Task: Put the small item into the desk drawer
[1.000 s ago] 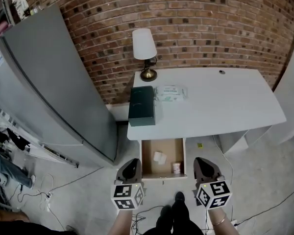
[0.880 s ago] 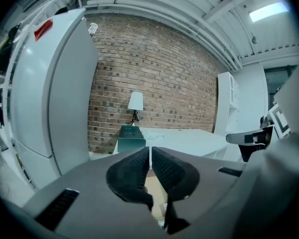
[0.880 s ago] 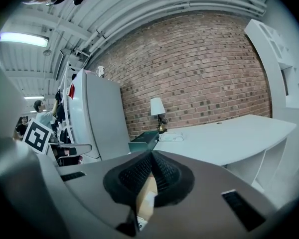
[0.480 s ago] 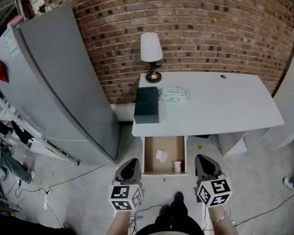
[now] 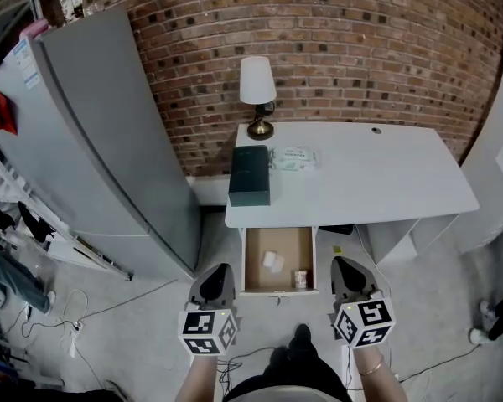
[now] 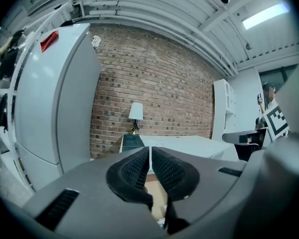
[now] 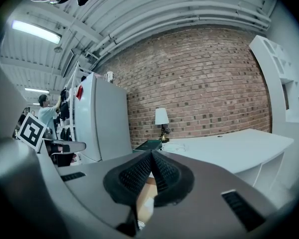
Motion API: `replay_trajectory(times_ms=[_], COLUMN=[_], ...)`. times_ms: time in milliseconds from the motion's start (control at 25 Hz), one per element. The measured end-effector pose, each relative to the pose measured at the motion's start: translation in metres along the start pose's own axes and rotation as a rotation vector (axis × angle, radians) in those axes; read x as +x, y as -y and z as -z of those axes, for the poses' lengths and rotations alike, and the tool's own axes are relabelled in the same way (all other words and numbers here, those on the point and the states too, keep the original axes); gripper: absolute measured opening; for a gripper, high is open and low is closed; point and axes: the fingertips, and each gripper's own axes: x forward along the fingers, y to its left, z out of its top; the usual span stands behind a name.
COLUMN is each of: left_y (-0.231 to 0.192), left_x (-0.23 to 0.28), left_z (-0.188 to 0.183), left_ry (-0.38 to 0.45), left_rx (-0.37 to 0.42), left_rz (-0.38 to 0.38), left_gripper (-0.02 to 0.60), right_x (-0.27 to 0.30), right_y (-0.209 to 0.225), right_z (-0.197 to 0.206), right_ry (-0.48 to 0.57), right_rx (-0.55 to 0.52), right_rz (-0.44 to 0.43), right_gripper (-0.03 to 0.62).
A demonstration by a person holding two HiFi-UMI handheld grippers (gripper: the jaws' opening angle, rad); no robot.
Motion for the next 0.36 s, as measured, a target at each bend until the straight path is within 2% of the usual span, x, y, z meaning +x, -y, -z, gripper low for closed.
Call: replay_trajectory(times_ms=[360], left_y=[-0.013], left_x=[0.007], left_z=[0.007], left_ry=[0.003], left_rx=[-0.006], left_rz=[0.008], left_gripper=[0.034], right_x=[0.015], right_y=[-0.008], right_z=[0.002], right_ry=[0.014], right_rx=[-0.007], right_rz=[-0.004], right_gripper=[0.006])
